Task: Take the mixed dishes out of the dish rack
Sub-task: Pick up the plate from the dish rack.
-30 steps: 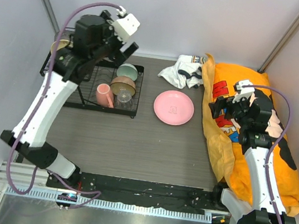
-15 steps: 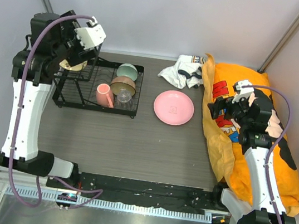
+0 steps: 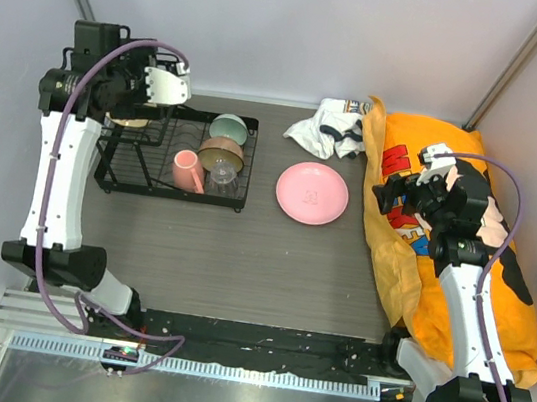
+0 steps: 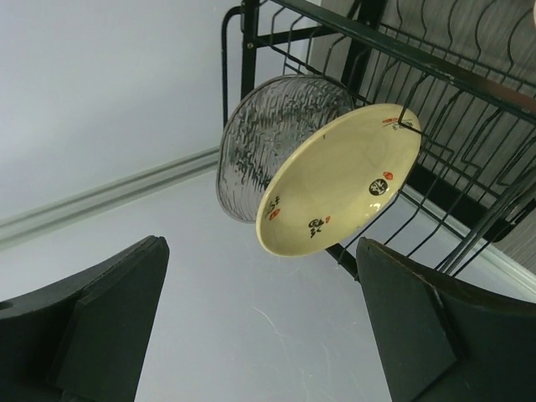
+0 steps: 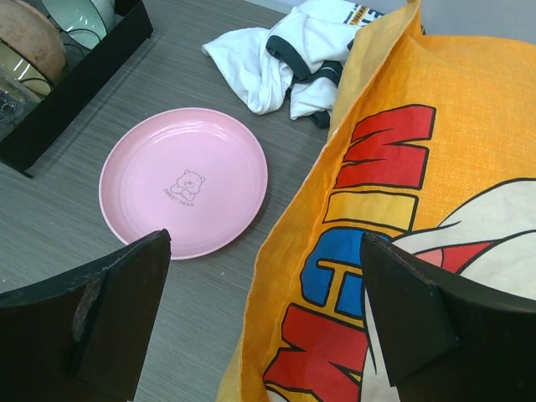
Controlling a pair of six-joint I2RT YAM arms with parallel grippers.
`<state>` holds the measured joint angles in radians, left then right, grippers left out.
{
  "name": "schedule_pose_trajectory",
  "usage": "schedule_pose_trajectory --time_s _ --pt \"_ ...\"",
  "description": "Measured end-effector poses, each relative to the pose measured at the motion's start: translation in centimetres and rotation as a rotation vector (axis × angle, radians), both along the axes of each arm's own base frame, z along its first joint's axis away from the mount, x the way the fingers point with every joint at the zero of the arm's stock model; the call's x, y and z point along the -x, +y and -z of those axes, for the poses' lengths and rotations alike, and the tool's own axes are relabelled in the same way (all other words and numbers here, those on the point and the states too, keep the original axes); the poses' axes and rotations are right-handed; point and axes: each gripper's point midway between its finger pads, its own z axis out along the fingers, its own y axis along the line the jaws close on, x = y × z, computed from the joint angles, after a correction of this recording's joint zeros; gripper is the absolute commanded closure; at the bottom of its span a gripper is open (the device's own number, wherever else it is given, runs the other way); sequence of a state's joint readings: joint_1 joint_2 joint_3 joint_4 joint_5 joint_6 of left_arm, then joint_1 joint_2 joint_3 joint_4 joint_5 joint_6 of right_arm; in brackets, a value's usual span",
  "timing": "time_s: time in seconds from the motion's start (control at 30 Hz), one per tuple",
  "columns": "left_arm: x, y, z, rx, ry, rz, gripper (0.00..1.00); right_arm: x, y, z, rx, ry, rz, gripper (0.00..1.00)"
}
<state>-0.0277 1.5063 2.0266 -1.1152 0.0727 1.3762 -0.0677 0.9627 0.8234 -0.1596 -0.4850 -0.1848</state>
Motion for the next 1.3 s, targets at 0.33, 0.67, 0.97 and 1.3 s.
schedule_pose_trajectory --time_s 0.33,0.67,0.97,1.3 --pt "-2.5 1.1 3.2 -0.133 0.095 0.05 0.02 0.1 0.0 0.2 -0.001 0.011 -0.002 0.0" --pt "-4.0 1.9 4.2 -0.211 0.111 0.057 0.14 0.2 0.1 0.6 0.0 0.023 -0.009 0.0" --pt "-6.0 2.6 5.5 -0.274 0.126 0.055 0.23 0.2 0.1 0.7 0.001 0.029 -0.009 0.0" --pt "-6.6 3.9 5.9 -0.37 0.147 0.035 0.4 0.3 0.1 0.8 0.009 0.03 -0.012 0.0"
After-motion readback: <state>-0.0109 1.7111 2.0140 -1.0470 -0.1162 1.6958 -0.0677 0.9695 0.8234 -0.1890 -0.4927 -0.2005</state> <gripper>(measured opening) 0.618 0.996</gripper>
